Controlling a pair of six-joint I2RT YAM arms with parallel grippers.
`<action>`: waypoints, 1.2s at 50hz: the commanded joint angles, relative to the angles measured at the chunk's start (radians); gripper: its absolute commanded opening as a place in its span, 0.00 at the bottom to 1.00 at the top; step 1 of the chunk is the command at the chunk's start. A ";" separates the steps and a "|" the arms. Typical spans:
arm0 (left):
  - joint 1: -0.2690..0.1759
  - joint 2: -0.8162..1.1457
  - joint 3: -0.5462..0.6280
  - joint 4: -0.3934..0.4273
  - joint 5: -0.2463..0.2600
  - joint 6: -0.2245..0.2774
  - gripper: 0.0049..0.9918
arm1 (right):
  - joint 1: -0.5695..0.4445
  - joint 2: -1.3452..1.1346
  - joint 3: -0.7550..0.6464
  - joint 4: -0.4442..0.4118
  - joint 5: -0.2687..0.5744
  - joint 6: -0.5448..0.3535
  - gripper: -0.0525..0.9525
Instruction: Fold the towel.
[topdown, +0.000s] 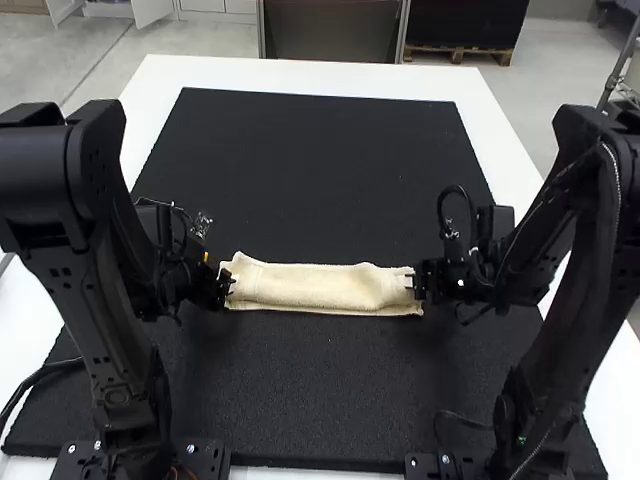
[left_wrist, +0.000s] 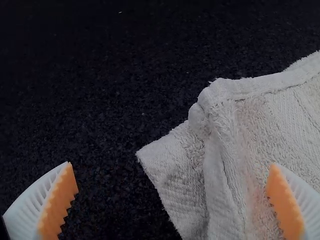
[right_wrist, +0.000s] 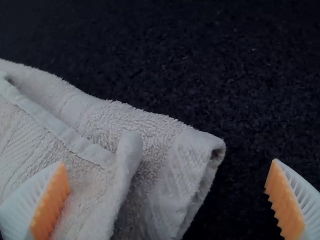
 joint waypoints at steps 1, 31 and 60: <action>0.011 0.003 -0.009 0.004 0.000 0.001 0.89 | -0.031 0.013 0.013 0.007 0.034 -0.030 0.92; 0.011 0.003 -0.014 0.008 0.000 0.004 0.91 | -0.054 -0.010 0.016 0.024 -0.101 0.052 0.92; 0.010 0.003 -0.017 0.010 0.002 0.006 0.91 | -0.146 -0.081 0.103 -0.240 -0.231 0.054 0.92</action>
